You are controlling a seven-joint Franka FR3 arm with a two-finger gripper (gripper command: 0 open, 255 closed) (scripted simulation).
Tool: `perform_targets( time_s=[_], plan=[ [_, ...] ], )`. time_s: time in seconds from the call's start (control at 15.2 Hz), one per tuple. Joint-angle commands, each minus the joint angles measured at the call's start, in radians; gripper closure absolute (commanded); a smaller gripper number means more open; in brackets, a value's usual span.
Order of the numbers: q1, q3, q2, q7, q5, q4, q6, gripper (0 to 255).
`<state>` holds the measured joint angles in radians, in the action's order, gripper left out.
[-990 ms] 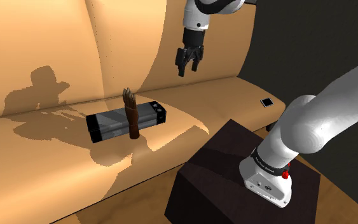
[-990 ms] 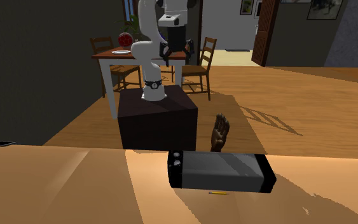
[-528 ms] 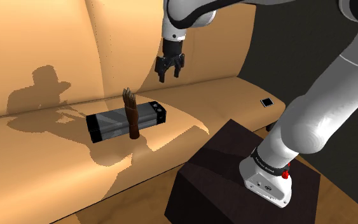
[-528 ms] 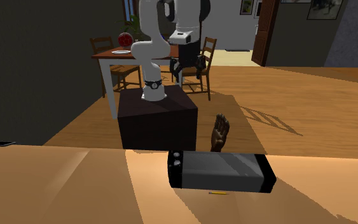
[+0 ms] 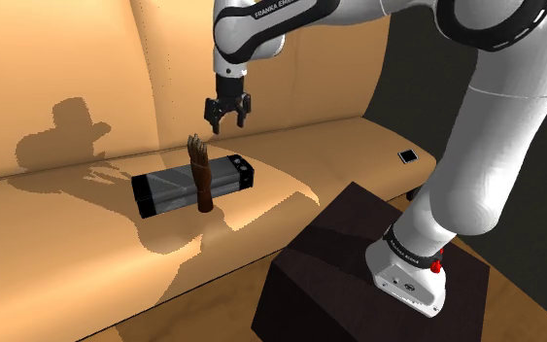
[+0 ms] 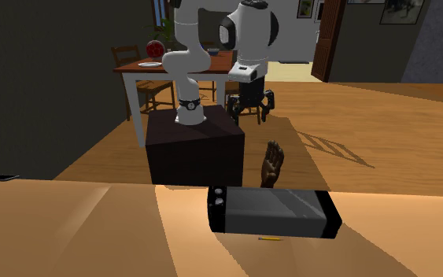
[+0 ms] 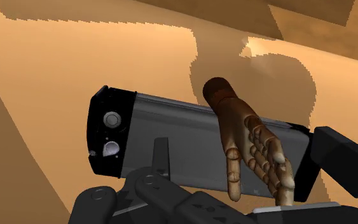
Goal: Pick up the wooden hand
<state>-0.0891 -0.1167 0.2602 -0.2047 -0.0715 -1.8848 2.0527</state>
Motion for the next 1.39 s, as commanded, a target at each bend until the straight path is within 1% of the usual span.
perform_targets(
  time_s=[0.0, 0.33, 0.73, 1.19, 1.32],
  plan=[
    [-0.003, 0.003, 0.08, -0.013, 0.005, 0.071, 0.009, 0],
    [-0.025, 0.009, 0.287, -0.058, 0.017, 0.293, -0.005, 0],
    [-0.052, 0.019, 0.554, -0.102, 0.026, 0.633, -0.078, 0],
    [-0.053, 0.021, 0.603, -0.098, 0.027, 0.621, -0.017, 0],
    [-0.053, 0.021, 0.608, -0.097, 0.027, 0.621, -0.012, 0]
  ],
)
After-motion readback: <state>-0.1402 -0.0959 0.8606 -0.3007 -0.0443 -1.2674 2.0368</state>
